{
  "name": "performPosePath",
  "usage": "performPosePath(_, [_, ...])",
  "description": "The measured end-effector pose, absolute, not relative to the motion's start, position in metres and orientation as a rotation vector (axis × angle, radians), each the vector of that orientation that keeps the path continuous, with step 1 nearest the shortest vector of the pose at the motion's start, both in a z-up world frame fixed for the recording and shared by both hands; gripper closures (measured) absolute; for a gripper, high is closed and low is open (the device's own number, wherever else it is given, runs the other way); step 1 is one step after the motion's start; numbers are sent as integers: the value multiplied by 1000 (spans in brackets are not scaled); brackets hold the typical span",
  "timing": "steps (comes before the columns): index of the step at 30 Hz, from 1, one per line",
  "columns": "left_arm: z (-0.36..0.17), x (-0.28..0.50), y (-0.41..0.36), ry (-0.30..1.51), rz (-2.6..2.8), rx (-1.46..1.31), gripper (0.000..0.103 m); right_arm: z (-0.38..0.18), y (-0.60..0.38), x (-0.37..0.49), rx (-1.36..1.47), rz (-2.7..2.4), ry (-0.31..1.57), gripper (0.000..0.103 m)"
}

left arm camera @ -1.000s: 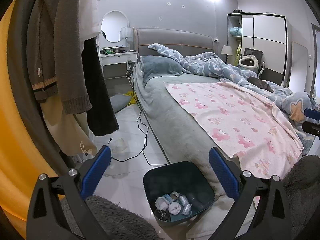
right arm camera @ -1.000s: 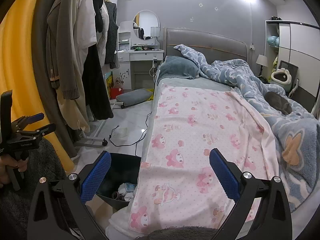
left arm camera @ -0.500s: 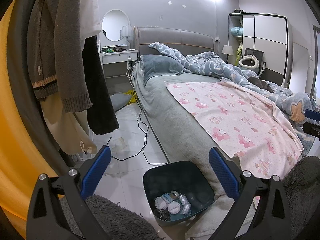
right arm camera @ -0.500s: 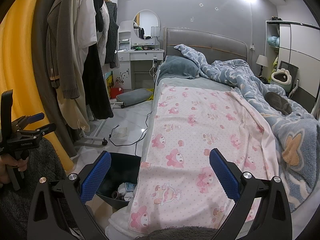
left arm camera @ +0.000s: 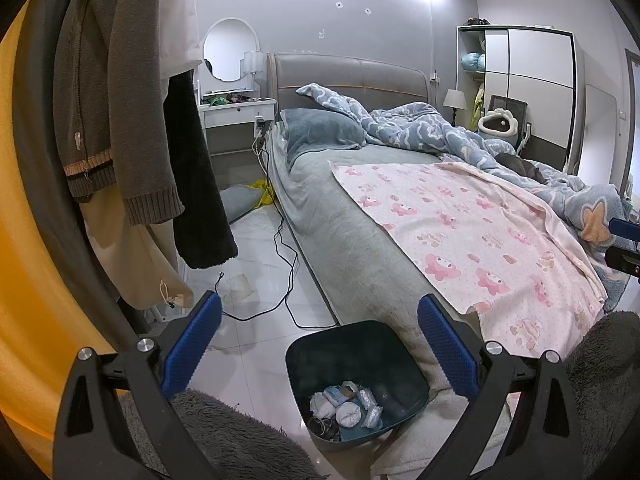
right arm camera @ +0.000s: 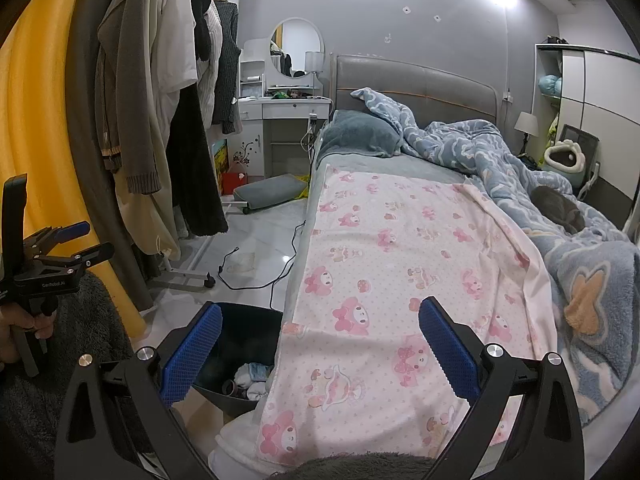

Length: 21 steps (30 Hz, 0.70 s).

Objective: Collect trash

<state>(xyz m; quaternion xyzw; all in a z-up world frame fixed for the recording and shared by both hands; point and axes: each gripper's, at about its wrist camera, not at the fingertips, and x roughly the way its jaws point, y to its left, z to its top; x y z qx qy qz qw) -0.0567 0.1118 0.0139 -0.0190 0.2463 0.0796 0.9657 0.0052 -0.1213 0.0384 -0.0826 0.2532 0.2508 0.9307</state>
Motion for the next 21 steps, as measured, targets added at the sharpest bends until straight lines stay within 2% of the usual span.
performPosePath(21, [9,-57,111,508,155,-46,3,39,-121,5,-171,513,518,3])
